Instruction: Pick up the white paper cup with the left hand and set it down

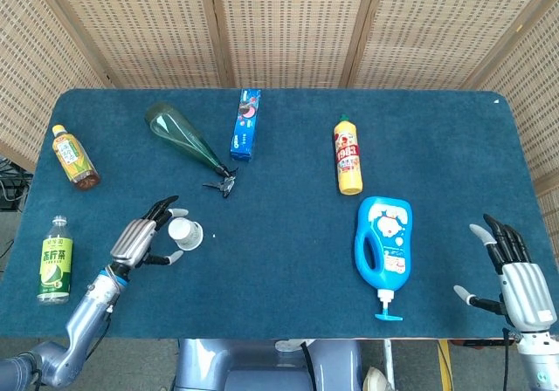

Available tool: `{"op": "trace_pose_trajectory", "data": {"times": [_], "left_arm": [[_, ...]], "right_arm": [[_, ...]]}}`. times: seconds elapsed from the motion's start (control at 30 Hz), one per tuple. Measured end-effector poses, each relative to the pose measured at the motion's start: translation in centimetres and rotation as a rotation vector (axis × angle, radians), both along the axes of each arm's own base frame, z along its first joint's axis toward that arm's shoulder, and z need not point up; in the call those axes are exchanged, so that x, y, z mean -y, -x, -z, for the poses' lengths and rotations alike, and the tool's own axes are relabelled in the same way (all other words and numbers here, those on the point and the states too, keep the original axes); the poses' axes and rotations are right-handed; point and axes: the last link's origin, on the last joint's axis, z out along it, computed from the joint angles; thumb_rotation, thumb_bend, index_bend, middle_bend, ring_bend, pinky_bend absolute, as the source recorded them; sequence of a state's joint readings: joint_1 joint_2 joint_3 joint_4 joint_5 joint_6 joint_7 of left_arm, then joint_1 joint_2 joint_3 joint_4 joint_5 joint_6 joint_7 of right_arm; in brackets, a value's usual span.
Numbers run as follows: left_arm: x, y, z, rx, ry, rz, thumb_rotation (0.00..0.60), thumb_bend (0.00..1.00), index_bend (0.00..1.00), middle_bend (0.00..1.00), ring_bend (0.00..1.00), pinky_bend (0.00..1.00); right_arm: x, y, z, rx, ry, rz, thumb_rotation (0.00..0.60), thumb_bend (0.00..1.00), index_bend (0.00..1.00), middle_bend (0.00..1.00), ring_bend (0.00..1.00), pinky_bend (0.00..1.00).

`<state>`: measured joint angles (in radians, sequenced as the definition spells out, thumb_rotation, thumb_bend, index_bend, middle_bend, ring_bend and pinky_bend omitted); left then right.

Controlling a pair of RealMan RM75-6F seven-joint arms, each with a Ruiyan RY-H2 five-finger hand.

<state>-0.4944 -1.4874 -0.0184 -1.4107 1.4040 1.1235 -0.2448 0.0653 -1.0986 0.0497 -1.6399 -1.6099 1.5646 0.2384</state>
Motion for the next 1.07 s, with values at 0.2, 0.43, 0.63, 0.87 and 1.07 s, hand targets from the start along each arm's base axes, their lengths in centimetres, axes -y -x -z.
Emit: {"op": "trace_pose_trajectory", "data": {"times": [0.2,0.43,0.63,0.87,1.07], "left_arm": [[0.5,0.8,-0.1,0.006,-0.005,-0.019,0.600,0.25,0.20,0.04,0.06,0.25],[0.2,0.9,-3.4,0.010,-0.164,0.008,0.600,0.26,0.09,0.00,0.00,0.17],[1.5,1.2,-6.5,-0.142,-0.302,0.043,0.600,0.26,0.01,0.00,0.00,0.12],[5.9,2.6,-9.6,-0.463,-0.421,0.016,0.595,0.24,0.00,0.00,0.00,0.01],[9.9,4.2,-12.4,-0.604,-0.400,-0.092,0.576,0.20,0.00,0.00,0.00,0.00]], "right_arm": [[0.0,0.0,-0.1,0.000,0.008,-0.002,0.600,0.03,0.00,0.00,0.00,0.00],[0.2,0.1,0.0,-0.021,0.007,-0.003,0.600,0.03,0.00,0.00,0.00,0.00],[0.2,0.3,0.1,-0.085,0.012,0.005,0.600,0.03,0.00,0.00,0.00,0.00],[0.6,0.8,0.9,-0.188,0.008,0.039,0.600,0.03,0.00,0.00,0.00,0.00],[0.7,0.9,1.4,-0.209,0.002,0.042,0.600,0.03,0.00,0.00,0.00,0.00]]}}
